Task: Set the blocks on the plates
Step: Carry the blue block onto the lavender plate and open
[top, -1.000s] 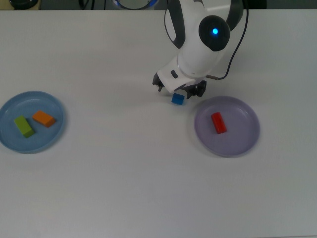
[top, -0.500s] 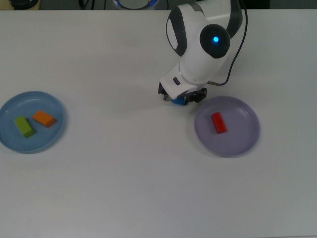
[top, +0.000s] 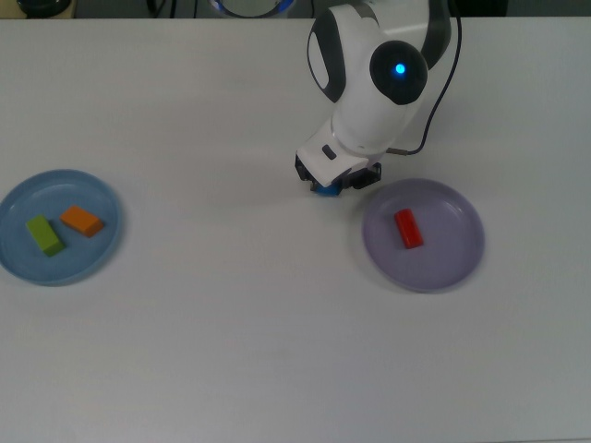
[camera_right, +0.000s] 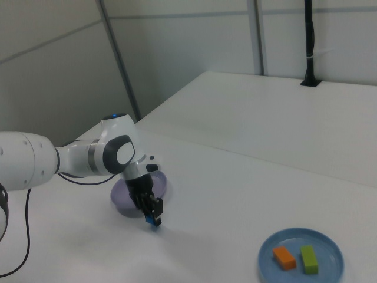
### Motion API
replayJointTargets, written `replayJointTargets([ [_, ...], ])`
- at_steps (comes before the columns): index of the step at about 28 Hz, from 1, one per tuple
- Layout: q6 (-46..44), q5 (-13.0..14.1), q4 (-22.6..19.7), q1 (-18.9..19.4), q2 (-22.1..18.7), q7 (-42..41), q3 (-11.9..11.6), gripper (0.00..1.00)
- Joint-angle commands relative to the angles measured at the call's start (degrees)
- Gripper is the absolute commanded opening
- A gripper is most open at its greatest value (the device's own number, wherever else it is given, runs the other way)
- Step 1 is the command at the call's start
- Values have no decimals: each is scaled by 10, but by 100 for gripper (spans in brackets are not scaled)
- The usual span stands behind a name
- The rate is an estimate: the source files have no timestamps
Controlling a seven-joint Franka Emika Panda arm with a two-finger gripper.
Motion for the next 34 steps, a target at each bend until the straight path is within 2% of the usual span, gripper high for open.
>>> replayJointTargets([
  [1,-32,-1,37,-12,-26,-39,-3,0],
  [7,-17,4,82,-9,-17,-43,7,0],
  [11,29,35,96,-8,-2,-67,36,0],
  [12,57,53,96,-8,4,-76,42,1],
  [14,82,71,96,-7,9,-79,44,1],
  [19,112,82,96,-6,35,-80,69,3],
  [20,117,82,96,-6,40,-80,70,6],
  [21,127,83,96,-6,45,-80,70,16],
  [23,137,84,95,-6,51,-81,71,25],
  [26,142,85,95,-6,53,-86,71,46],
  [27,142,86,95,-6,53,-90,71,68],
  [28,142,86,95,-6,53,-92,71,77],
  [30,141,86,95,-6,53,-98,71,85],
  [32,139,87,95,-6,51,-98,71,99],
  [34,137,87,96,-7,49,-99,71,100],
])
